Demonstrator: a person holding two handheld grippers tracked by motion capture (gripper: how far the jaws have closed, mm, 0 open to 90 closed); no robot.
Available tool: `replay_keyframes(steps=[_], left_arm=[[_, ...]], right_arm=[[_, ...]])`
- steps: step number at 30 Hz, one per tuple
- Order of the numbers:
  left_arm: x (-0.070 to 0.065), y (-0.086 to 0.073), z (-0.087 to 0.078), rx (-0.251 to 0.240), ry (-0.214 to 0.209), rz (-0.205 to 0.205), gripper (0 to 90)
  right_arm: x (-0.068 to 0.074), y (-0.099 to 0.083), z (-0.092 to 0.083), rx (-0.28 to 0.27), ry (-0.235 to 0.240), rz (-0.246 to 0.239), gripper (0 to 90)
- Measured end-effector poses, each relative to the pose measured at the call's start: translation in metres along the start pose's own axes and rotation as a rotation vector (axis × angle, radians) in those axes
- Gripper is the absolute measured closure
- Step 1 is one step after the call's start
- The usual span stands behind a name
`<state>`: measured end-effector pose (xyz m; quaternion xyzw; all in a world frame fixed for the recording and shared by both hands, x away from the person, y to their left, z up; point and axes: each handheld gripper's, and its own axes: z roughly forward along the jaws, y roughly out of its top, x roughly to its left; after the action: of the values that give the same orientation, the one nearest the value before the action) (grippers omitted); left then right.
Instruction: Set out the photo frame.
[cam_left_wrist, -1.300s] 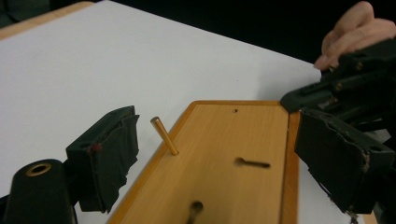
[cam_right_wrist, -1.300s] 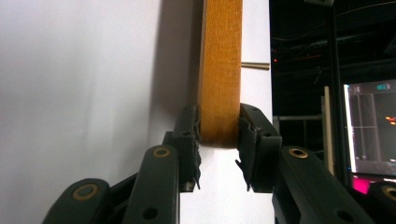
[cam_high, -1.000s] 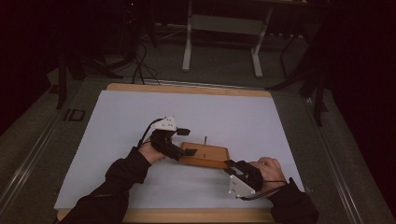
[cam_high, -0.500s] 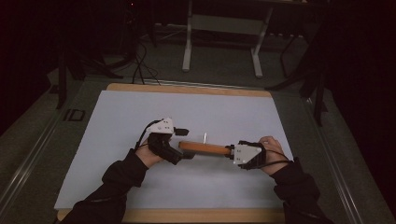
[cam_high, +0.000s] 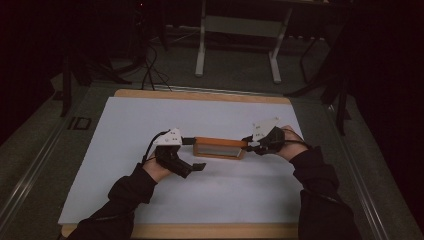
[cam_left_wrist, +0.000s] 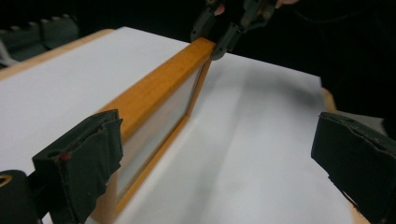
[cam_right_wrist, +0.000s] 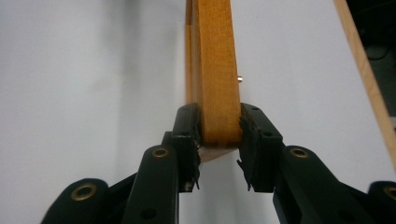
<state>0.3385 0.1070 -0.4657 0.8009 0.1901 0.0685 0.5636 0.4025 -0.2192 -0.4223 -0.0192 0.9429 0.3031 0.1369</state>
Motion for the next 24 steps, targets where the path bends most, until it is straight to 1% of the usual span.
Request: replay_keyframes(steps=[1,2,3,6,7,8,9,11,13,16,17,18,19,20,23,24], left_arm=[[0.000,0.000,0.000,0.000,0.000,0.000,2.6],[0.000,-0.001,-0.001,0.000,0.009,0.005,2.6],[-0.001,-0.003,-0.002,-0.012,0.031,0.009,2.6],[-0.002,-0.005,-0.003,-0.015,0.031,0.003,2.6],[-0.002,-0.008,-0.003,-0.019,0.026,-0.001,2.6],[-0.002,-0.008,-0.003,-0.019,0.026,-0.001,2.6],[-0.003,-0.012,-0.003,-0.023,0.020,-0.003,2.6],[-0.005,-0.015,-0.002,-0.017,0.015,0.003,2.7],[-0.007,-0.018,0.000,-0.010,0.017,0.011,2.6],[-0.008,-0.021,0.001,-0.016,0.023,0.008,2.6],[-0.008,-0.024,0.002,-0.019,0.030,0.002,2.6],[-0.008,-0.024,0.002,-0.019,0.030,0.002,2.6],[-0.008,-0.025,0.002,-0.028,0.036,0.000,2.6],[-0.007,-0.027,0.002,-0.040,0.031,-0.013,2.6],[-0.007,-0.028,0.002,-0.038,0.036,-0.009,2.6],[-0.007,-0.029,0.002,-0.040,0.040,-0.009,2.6]], right_arm=[[-0.005,-0.001,0.001,-0.003,0.011,0.015,68.9],[-0.005,-0.001,0.001,-0.003,0.011,0.015,68.9],[-0.013,-0.001,0.003,0.003,0.023,0.034,68.2],[-0.018,-0.001,0.004,0.008,0.026,0.041,68.0],[-0.030,0.000,0.008,0.019,0.036,0.055,67.0],[-0.030,0.000,0.008,0.019,0.036,0.055,67.0],[-0.038,0.001,0.011,0.022,0.053,0.067,66.6],[-0.044,0.003,0.013,0.036,0.058,0.072,66.2],[-0.051,0.003,0.015,0.040,0.074,0.093,65.8],[-0.061,0.001,0.018,0.029,0.093,0.138,65.2],[-0.064,0.000,0.019,0.029,0.094,0.145,65.1],[-0.064,0.000,0.019,0.029,0.094,0.145,65.1],[-0.066,0.000,0.020,0.028,0.100,0.157,64.8],[-0.072,-0.001,0.023,0.026,0.105,0.178,64.5],[-0.079,-0.002,0.026,0.028,0.129,0.205,64.3],[-0.081,-0.002,0.027,0.028,0.131,0.208,64.1]])
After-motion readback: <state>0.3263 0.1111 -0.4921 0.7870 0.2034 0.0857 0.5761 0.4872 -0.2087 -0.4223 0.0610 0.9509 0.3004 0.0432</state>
